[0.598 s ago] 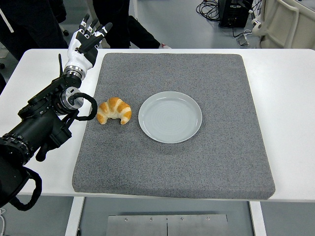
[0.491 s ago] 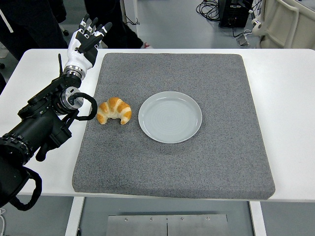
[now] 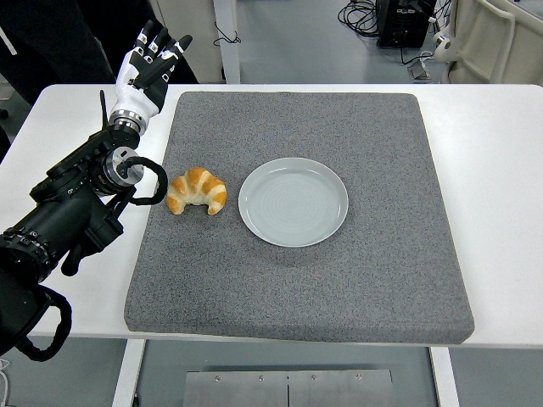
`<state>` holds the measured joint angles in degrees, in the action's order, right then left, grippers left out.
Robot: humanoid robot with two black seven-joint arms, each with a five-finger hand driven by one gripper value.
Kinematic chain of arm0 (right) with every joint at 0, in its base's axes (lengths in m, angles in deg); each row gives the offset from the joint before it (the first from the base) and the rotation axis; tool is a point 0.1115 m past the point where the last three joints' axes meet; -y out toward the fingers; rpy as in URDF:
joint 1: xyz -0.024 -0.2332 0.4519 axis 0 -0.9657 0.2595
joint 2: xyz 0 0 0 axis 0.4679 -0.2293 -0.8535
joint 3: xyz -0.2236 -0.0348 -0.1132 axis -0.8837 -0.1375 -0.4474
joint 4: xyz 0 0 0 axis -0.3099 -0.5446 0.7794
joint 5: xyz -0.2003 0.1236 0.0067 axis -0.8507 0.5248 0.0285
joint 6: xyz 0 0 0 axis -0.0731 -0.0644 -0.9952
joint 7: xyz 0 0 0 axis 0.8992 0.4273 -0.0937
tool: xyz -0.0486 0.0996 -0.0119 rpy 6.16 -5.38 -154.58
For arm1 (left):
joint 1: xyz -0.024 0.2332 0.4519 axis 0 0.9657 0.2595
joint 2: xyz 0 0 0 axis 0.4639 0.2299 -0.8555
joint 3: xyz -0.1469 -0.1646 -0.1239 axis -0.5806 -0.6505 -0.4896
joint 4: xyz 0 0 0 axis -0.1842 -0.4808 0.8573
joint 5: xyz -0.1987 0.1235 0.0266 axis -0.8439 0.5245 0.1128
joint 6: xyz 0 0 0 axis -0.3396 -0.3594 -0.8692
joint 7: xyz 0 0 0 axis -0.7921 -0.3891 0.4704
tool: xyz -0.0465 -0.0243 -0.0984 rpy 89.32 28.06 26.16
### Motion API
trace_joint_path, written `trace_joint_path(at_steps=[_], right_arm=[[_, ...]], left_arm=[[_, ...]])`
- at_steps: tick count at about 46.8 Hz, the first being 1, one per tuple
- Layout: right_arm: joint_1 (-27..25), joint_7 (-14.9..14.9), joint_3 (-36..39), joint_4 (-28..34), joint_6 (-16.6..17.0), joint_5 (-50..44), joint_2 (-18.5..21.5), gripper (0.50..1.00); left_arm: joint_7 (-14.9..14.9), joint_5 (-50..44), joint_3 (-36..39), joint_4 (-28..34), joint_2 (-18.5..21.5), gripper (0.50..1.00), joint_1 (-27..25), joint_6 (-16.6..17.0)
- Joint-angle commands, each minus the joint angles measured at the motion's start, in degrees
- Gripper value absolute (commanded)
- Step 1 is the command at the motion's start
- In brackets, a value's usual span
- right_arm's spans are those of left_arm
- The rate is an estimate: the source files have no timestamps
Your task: Place the bread on the plate
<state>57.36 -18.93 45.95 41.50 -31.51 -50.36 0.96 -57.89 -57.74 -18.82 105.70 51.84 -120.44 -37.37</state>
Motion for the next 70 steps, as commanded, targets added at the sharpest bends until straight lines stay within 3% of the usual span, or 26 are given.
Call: trace_joint_path(at_steps=[1,14,34,53,70], right_arm=[[0.00,0.00,0.00,0.00,0.00,0.00,0.00,1.000],[0.00,0.00,0.00,0.00,0.00,0.00,0.00,1.000],[0.00,0.00,0.00,0.00,0.00,0.00,0.00,1.000],[0.00,0.00,0.00,0.00,0.00,0.00,0.00,1.000],[0.00,0.00,0.00,0.00,0.00,0.00,0.00,1.000]], left_arm=[[-0.50,0.23,0.05,0.03,0.11,0.969,-0.19,0.06],[-1.20,0.93,1.37,0.65,1.69,0.968,-0.28,0.23],[-6.83,3.65,11.91,10.66,12.41,0.966,-2.48,4.10],[-9.20,19.56,23.78,22.79,22.34,0.968,-6.70,5.77],[-9.38,27.65,28.17,30.09,29.28,0.978,-8.28,5.86]])
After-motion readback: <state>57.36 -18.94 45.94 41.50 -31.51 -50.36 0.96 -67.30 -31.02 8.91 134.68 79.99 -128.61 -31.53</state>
